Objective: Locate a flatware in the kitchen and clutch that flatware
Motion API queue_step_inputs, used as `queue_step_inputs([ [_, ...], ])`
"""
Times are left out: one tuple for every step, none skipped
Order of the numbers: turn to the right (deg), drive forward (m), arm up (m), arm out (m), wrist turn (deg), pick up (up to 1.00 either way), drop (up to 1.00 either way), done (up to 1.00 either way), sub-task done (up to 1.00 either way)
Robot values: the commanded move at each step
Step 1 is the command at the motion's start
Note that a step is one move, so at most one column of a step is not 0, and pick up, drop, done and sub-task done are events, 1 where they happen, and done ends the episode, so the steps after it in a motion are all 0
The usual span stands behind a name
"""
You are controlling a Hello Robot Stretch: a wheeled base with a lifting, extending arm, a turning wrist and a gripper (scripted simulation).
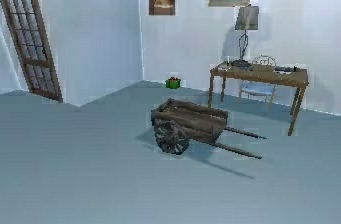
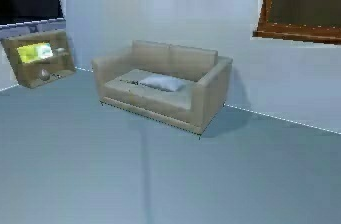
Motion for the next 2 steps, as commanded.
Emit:
queue_step_inputs([
  [-45.0, 0.0, 0.0, 0.0, 0.0, 0.0, 0.0, 0.0, 0.0],
  [-45.0, 0.0, 0.0, 0.0, 0.0, 0.0, 0.0, 0.0, 0.0],
])
